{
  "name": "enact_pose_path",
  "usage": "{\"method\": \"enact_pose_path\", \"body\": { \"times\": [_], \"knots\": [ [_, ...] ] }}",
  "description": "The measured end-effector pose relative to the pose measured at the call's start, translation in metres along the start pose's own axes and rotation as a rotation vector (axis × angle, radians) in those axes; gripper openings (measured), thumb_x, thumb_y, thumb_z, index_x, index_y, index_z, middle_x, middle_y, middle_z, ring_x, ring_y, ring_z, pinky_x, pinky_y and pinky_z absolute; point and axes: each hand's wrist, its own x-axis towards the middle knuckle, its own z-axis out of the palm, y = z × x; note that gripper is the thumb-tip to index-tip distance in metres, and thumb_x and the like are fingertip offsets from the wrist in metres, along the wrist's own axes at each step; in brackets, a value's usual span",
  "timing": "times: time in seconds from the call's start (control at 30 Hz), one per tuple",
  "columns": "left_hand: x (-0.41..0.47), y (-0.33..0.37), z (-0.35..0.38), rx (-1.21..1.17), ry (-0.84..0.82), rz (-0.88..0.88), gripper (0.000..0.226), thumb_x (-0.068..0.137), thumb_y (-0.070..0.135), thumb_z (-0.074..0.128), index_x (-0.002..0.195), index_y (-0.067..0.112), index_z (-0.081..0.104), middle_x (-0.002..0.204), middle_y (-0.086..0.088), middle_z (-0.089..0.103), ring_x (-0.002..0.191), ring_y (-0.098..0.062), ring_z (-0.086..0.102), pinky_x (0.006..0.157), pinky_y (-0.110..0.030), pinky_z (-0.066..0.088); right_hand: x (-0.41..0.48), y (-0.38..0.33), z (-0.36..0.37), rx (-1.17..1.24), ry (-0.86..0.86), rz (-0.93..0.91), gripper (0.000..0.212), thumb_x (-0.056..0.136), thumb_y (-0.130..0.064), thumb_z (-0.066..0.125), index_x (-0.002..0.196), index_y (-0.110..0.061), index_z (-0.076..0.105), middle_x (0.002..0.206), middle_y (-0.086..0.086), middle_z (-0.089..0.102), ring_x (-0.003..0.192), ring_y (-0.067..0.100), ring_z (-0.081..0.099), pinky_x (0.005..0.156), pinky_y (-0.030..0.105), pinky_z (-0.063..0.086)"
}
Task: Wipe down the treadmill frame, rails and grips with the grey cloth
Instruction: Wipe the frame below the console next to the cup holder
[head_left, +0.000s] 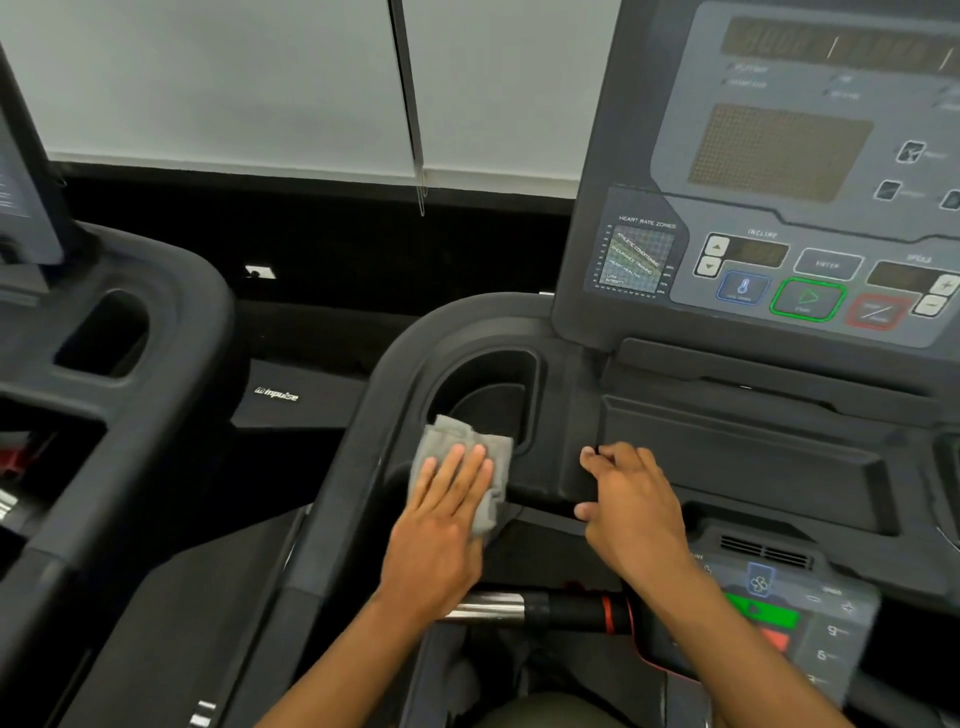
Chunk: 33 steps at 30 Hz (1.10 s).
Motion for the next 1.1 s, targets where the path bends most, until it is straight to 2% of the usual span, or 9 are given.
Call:
{"method": "enact_pose_path", "body": {
  "times": [0.1, 0.17, 0.27, 0.33, 0.43, 0.6, 0.83, 0.97, 1.1],
  "knots": [
    [-0.001, -0.03, -0.009, 0.077, 0.056, -0.161, 0.067, 0.09, 0.025, 0.047, 0.154, 0.007, 0.051, 0.164, -0.009, 0.045, 0.156, -0.027, 0.034, 0.126, -0.059, 0.025, -0.001, -0.001, -0.001, -0.01, 0.0, -0.005, 0.071, 0.096, -0.032, 0.068, 0.159, -0.021, 0.036, 0.152, -0.002, 0.04, 0.141, 0.019, 0.034, 0.117, 0.03, 0.033],
    [0.008, -0.042, -0.017, 0.176, 0.027, -0.254, 0.065, 0.091, 0.027, 0.047, 0.151, 0.004, 0.054, 0.16, -0.012, 0.05, 0.157, -0.03, 0.034, 0.127, -0.062, 0.021, -0.002, -0.002, -0.002, -0.016, -0.001, -0.009, 0.07, 0.097, -0.031, 0.067, 0.158, -0.02, 0.036, 0.152, -0.001, 0.041, 0.14, 0.019, 0.035, 0.117, 0.03, 0.034],
    [0.021, -0.03, -0.018, 0.219, 0.002, -0.385, 0.065, 0.09, 0.027, 0.049, 0.147, -0.003, 0.055, 0.156, -0.019, 0.053, 0.156, -0.039, 0.031, 0.128, -0.063, 0.017, -0.003, -0.003, -0.002, -0.026, -0.003, -0.01, 0.07, 0.097, -0.031, 0.067, 0.159, -0.019, 0.036, 0.152, 0.0, 0.041, 0.14, 0.02, 0.035, 0.116, 0.031, 0.035],
    [0.023, -0.005, -0.013, 0.194, -0.003, -0.437, 0.068, 0.086, 0.025, 0.043, 0.144, -0.009, 0.056, 0.152, -0.028, 0.053, 0.152, -0.046, 0.036, 0.125, -0.064, 0.025, -0.004, -0.004, -0.002, -0.042, -0.004, -0.011, 0.07, 0.097, -0.031, 0.067, 0.159, -0.018, 0.035, 0.151, 0.001, 0.041, 0.14, 0.02, 0.036, 0.115, 0.03, 0.035],
    [0.025, 0.041, -0.004, 0.07, -0.033, -0.368, 0.075, 0.082, 0.026, 0.038, 0.147, -0.008, 0.053, 0.154, -0.031, 0.05, 0.151, -0.05, 0.036, 0.122, -0.062, 0.033, -0.005, -0.007, -0.001, -0.078, 0.006, -0.017, 0.07, 0.097, -0.032, 0.067, 0.158, -0.017, 0.035, 0.152, 0.002, 0.041, 0.14, 0.022, 0.037, 0.115, 0.031, 0.035],
    [0.02, 0.068, 0.008, 0.01, -0.05, -0.129, 0.073, 0.086, 0.03, 0.047, 0.155, 0.006, 0.047, 0.163, -0.013, 0.045, 0.158, -0.034, 0.029, 0.126, -0.051, 0.02, -0.008, -0.011, 0.001, -0.137, 0.014, -0.017, 0.072, 0.098, -0.035, 0.066, 0.159, -0.015, 0.032, 0.154, 0.005, 0.04, 0.141, 0.024, 0.037, 0.115, 0.033, 0.035],
    [0.004, -0.029, -0.016, 0.156, -0.039, -0.301, 0.066, 0.088, 0.028, 0.046, 0.147, 0.001, 0.058, 0.153, -0.016, 0.057, 0.151, -0.033, 0.043, 0.125, -0.062, 0.021, -0.008, -0.008, 0.003, -0.124, 0.013, -0.03, 0.072, 0.099, -0.035, 0.063, 0.16, -0.016, 0.029, 0.156, 0.003, 0.038, 0.141, 0.023, 0.035, 0.116, 0.032, 0.033],
    [0.054, -0.048, -0.018, 0.143, -0.116, -0.291, 0.07, 0.093, 0.034, 0.032, 0.151, -0.002, 0.05, 0.156, -0.02, 0.052, 0.154, -0.04, 0.036, 0.127, -0.062, 0.017, -0.009, -0.007, 0.003, -0.116, 0.018, -0.031, 0.072, 0.1, -0.035, 0.062, 0.16, -0.016, 0.028, 0.156, 0.003, 0.037, 0.141, 0.023, 0.034, 0.116, 0.033, 0.034],
    [0.121, -0.058, -0.022, 0.051, -0.152, -0.273, 0.059, 0.106, 0.032, 0.039, 0.159, 0.008, 0.034, 0.164, -0.011, 0.04, 0.159, -0.033, 0.021, 0.129, -0.056, 0.008, -0.009, -0.007, 0.003, -0.105, 0.017, -0.036, 0.071, 0.101, -0.034, 0.061, 0.16, -0.015, 0.028, 0.157, 0.004, 0.037, 0.142, 0.023, 0.033, 0.116, 0.033, 0.033]
  ]
}}
